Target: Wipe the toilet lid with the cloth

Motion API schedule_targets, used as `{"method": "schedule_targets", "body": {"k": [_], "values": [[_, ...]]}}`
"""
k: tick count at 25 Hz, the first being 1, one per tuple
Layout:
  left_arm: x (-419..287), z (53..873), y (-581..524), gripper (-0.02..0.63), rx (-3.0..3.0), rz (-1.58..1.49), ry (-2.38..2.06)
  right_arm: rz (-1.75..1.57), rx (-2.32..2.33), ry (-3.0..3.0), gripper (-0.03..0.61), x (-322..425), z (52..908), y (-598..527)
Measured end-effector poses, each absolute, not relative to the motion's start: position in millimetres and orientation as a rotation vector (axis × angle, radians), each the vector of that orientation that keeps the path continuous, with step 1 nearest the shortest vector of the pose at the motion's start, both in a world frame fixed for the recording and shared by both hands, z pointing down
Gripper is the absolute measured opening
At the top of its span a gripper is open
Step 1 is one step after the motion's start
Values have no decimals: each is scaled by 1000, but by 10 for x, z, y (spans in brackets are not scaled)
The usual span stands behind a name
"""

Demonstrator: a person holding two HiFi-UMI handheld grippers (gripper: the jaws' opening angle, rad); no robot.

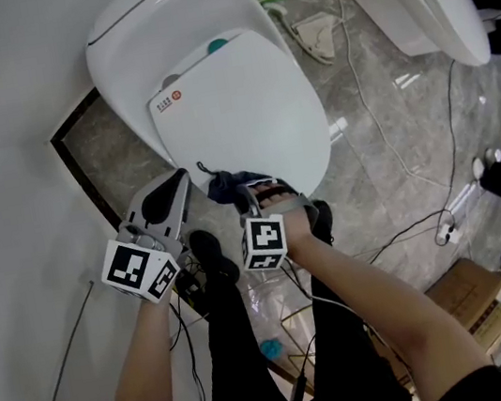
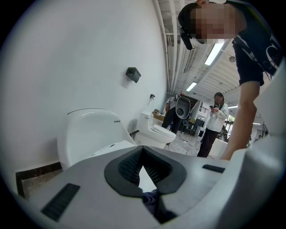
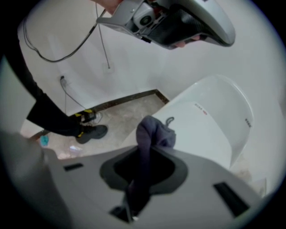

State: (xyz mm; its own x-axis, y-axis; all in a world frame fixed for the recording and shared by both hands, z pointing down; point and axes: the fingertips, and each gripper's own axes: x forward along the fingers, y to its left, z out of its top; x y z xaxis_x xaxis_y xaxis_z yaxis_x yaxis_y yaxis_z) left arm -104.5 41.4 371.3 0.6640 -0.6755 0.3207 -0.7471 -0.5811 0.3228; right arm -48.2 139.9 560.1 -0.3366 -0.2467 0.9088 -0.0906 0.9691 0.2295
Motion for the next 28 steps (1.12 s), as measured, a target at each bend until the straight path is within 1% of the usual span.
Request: {"method": "schedule_targets", "body": {"k": [6,10,13,21,28], "values": [[-1007,3722,443,14,2449,230,-1103,-89,157,-2008,69,-560,5564,1597],[-990,3712,430,14,2452,241,-1097,-76,211,-2048,69,-406,5383,1396],[-976,3698,398,14,2458,244,-1092,-79,332,-2039,69,-96,5228,935],[-940,3736,338,14,2459,261,-1082,-61,654,-1863,69,1042,5116,-616],[-906,3858,294,14,2444,270,-1076,-46,721,-1778,69,1456,5227,-1300]]}}
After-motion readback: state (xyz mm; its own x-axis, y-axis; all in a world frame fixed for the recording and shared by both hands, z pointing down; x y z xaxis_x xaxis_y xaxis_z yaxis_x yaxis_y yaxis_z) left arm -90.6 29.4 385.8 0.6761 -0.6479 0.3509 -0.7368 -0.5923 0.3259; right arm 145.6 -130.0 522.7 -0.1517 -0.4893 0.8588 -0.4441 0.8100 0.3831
